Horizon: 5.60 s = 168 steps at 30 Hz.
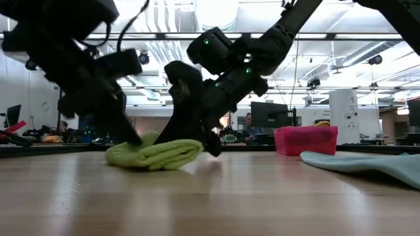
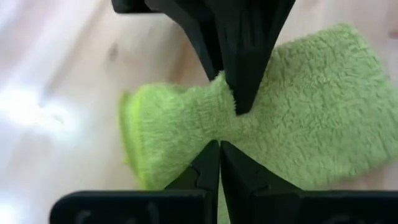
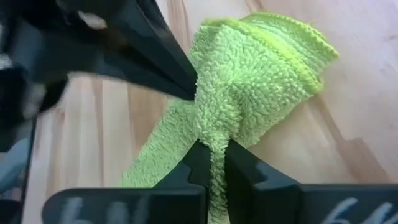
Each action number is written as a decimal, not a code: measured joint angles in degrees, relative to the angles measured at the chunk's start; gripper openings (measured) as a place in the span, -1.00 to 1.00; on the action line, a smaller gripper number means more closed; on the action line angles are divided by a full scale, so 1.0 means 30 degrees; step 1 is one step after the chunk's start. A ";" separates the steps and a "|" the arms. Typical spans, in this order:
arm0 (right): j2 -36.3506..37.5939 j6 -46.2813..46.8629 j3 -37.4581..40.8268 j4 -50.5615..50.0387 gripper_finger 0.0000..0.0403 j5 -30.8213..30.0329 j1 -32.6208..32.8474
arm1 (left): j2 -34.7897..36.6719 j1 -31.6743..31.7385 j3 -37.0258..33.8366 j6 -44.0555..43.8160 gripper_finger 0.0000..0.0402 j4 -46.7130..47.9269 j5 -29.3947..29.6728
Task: Fold microfiber towels
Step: Put the folded green microfiber towel into the red bin, then fold the blue microfiber towel
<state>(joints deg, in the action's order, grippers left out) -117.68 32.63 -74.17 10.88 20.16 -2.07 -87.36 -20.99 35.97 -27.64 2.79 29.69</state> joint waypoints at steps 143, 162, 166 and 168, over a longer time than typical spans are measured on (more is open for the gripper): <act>1.5991 -0.4503 0.7890 -1.3955 -0.96 -1.3279 -1.0205 | 0.6248 -0.0117 0.0624 1.0798 -1.00 -0.2280 0.4772; 1.7762 0.6276 0.8588 -2.2906 -0.96 -0.5998 0.0780 | 0.6248 -0.0131 0.0624 1.0332 -1.00 -0.2335 0.4757; 1.7085 0.7326 0.9173 -2.6922 -0.96 -0.6279 0.0773 | 0.6248 -0.0131 0.0624 1.0332 -1.00 -0.2360 0.4757; 1.7084 0.7744 0.9798 -2.7092 -0.96 -0.6278 0.0773 | 0.6248 -0.0131 0.0624 1.0332 -1.00 -0.2353 0.4757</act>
<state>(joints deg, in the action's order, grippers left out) -66.42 55.86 -44.78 -70.39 1.32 0.25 -68.62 -21.39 37.85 3.36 -4.27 43.97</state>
